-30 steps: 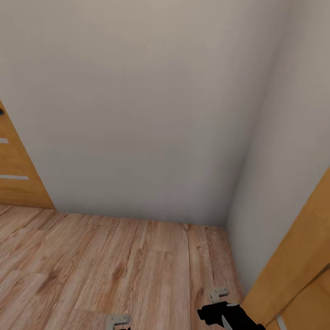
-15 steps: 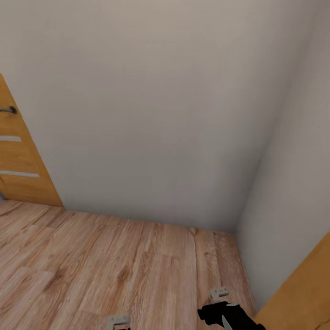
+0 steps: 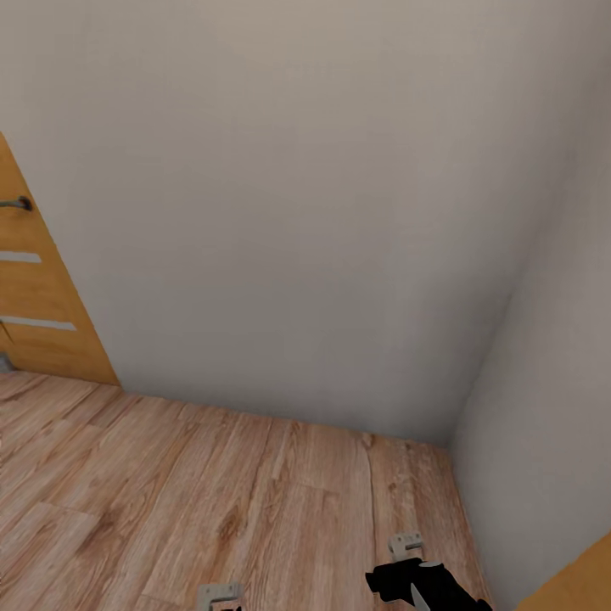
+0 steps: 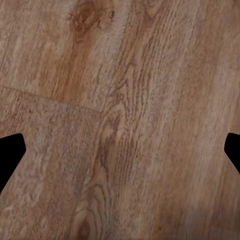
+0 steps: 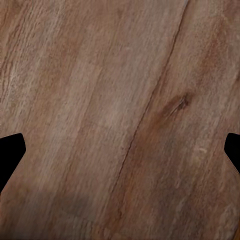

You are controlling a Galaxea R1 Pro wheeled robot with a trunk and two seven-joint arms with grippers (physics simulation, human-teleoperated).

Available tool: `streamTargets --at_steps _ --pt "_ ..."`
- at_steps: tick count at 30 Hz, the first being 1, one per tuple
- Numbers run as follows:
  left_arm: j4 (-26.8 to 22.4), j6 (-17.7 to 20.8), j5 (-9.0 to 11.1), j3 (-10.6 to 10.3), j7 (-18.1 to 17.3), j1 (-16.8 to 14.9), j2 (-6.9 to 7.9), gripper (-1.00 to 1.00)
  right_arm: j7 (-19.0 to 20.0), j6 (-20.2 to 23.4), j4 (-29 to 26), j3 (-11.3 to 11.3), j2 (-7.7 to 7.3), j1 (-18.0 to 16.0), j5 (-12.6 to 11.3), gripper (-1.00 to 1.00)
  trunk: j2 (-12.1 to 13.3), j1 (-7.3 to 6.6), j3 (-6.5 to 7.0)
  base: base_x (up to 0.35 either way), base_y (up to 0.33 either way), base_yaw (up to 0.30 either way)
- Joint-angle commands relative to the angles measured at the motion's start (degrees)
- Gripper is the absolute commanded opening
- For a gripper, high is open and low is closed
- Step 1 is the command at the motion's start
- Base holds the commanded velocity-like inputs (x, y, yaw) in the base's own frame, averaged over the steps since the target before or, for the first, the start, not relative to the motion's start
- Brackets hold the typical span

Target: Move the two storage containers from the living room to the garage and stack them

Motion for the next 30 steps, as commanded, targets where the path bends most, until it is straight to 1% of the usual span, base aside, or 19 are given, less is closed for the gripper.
streamTargets --at_steps 1,14,30 --pt "-0.11 0.31 0.24 -0.08 0.23 -0.01 -0.01 1.00 0.10 0.34 -0.13 0.10 -0.01 0.00 0.24 1.00 -0.02 0.01 -0.07 0.176 0.000 0.142" --pt "-0.10 0.31 0.17 -0.02 0.23 -0.01 -0.01 1.00 -0.01 0.40 -0.13 0.19 0.03 0.00 0.25 1.00 -0.02 0.01 -0.52 0.179 0.000 0.237" --pt "-0.10 0.31 0.08 0.00 0.23 -0.01 -0.01 1.00 -0.18 0.43 -0.13 0.30 0.12 0.00 0.25 1.00 -0.02 0.01 -1.45 0.202 0.000 0.234"
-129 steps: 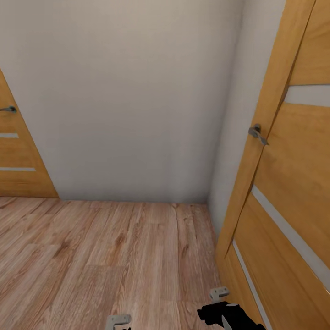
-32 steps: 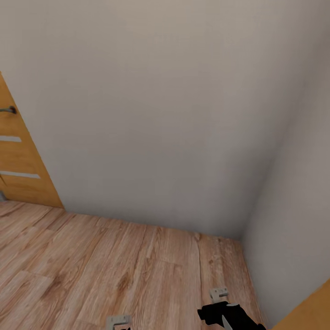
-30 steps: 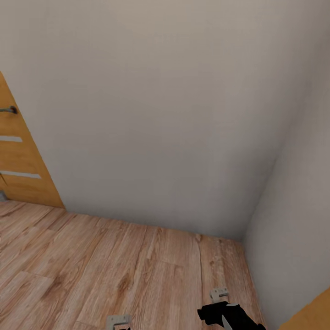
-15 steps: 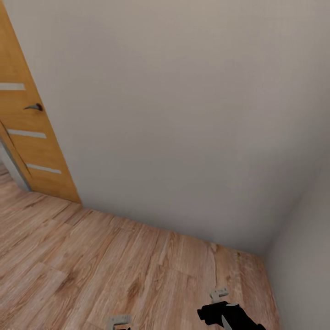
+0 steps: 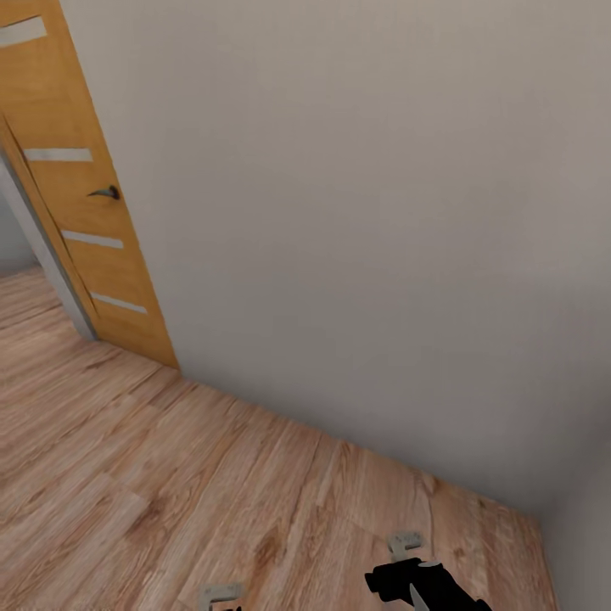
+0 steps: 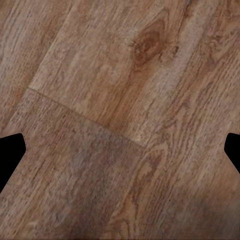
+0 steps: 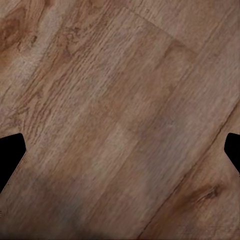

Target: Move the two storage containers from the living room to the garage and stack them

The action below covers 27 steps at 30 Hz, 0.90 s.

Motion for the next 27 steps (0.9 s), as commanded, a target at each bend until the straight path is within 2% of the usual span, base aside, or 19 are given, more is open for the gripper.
streamTargets --at_steps 1,27 --pt "-0.11 0.31 0.22 -0.07 0.22 -0.01 -0.01 1.00 0.13 0.35 -0.14 0.09 -0.02 0.00 0.23 1.00 -0.02 0.01 -0.11 0.185 0.000 0.230" --pt "-0.11 0.31 0.24 -0.07 0.22 -0.01 -0.01 1.00 0.13 0.35 -0.14 -0.04 -0.11 0.00 0.23 1.00 -0.02 0.01 -1.69 0.173 0.017 0.229"
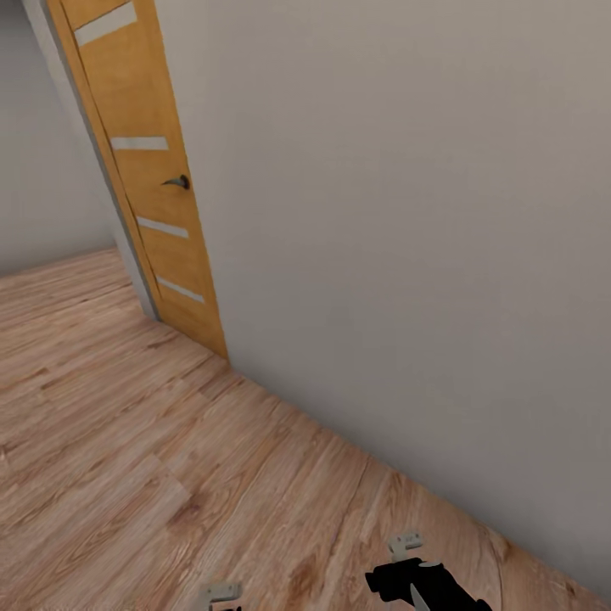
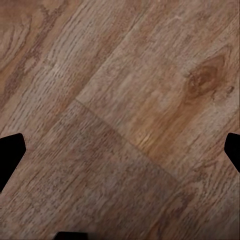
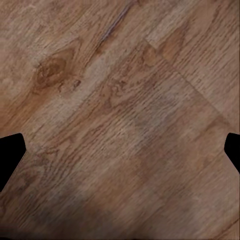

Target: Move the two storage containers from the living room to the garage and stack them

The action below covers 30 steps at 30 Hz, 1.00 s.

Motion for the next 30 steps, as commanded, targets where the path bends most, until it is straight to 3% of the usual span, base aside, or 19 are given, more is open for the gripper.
streamTargets --at_steps 1,30 --pt "-0.11 0.31 0.21 -0.07 0.22 -0.01 -0.01 1.00 0.13 0.35 -0.14 0.12 -0.03 0.00 0.23 1.00 -0.02 0.01 -0.11 0.148 0.000 0.229" --pt "-0.11 0.31 0.19 -0.07 0.22 -0.01 -0.01 1.00 0.01 0.35 -0.14 0.19 0.04 0.00 0.26 1.00 -0.02 0.01 -1.87 0.144 0.001 0.229"
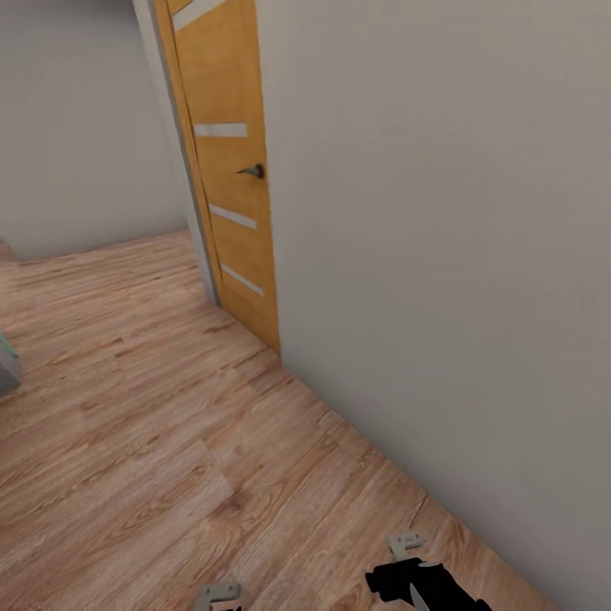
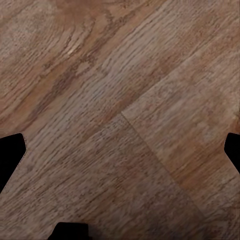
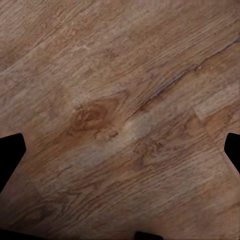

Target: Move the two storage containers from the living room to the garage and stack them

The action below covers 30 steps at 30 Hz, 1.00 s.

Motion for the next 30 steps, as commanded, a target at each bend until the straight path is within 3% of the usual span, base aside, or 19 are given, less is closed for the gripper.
streamTargets --at_steps 1,13,17,23,30 --pt "-0.11 0.31 0.22 -0.07 0.22 -0.01 -0.01 1.00 0.12 0.35 -0.14 0.10 -0.02 0.00 0.25 1.00 -0.02 0.01 -0.11 0.158 0.039 0.229" --pt "-0.11 0.32 0.22 0.00 0.22 -0.01 -0.01 1.00 -0.57 0.38 -0.12 0.42 0.13 0.00 0.29 1.00 -0.02 0.01 -0.83 0.247 0.079 0.230" --pt "-0.11 0.31 0.22 0.01 0.22 -0.01 -0.01 1.00 -0.76 0.51 -0.13 2.66 0.49 0.00 0.29 1.00 -0.02 0.01 -1.04 0.327 0.016 0.207" --pt "-0.11 0.31 0.22 0.09 0.22 -0.01 -0.01 1.00 -0.72 0.28 -0.06 4.17 0.72 0.00 0.24 1.00 -0.02 0.01 -1.14 0.334 0.003 0.059" --pt "-0.11 0.31 0.22 0.12 0.22 -0.01 0.02 1.00 -0.86 0.12 -0.05 3.96 0.54 0.00 0.04 1.00 -0.02 0.01 -1.15 0.336 0.001 0.009"
